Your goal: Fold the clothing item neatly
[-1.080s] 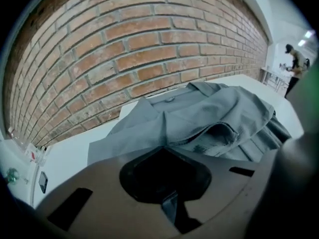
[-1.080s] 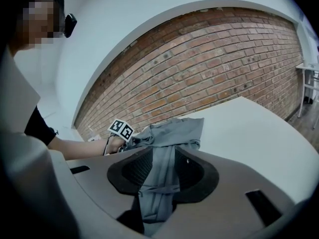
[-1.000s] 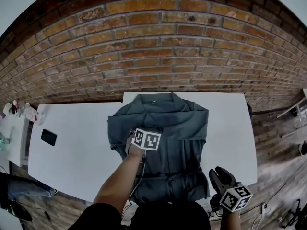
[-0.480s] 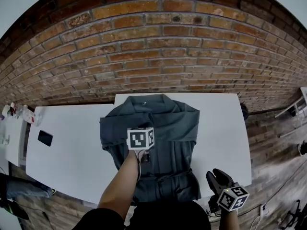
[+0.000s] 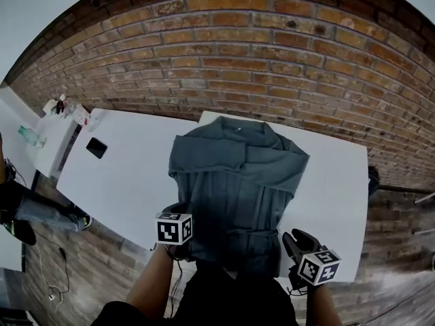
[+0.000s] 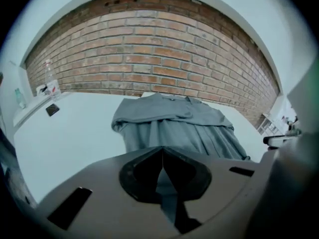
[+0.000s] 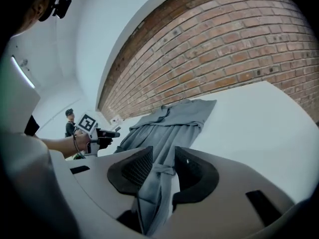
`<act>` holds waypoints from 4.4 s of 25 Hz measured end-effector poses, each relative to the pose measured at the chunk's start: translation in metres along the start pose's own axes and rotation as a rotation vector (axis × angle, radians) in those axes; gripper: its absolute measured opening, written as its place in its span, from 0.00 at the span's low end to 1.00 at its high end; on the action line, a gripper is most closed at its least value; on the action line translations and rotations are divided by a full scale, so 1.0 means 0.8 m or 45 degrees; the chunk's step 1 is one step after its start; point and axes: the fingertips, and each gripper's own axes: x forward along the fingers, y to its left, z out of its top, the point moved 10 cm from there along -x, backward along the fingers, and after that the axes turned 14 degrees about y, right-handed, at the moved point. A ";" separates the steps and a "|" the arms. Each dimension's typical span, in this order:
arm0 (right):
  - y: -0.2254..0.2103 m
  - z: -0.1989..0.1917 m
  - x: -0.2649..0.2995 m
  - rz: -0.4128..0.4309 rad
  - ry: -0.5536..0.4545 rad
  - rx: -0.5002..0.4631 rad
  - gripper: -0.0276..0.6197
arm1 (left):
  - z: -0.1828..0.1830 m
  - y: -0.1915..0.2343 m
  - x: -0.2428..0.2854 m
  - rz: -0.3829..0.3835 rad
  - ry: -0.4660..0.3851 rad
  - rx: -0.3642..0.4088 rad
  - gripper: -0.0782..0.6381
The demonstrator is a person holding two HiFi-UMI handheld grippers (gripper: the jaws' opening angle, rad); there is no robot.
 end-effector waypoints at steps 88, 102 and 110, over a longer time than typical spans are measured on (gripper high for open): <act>0.114 0.085 -0.062 0.236 -0.143 -0.240 0.07 | -0.001 0.094 -0.155 -0.851 -0.443 0.151 0.12; -0.071 0.258 0.064 0.022 -0.011 -0.054 0.07 | 0.166 0.119 -0.013 -0.457 -0.298 -0.079 0.12; -0.128 0.245 0.129 -0.037 0.191 -0.010 0.08 | 0.161 0.139 0.059 -0.379 -0.132 -0.161 0.23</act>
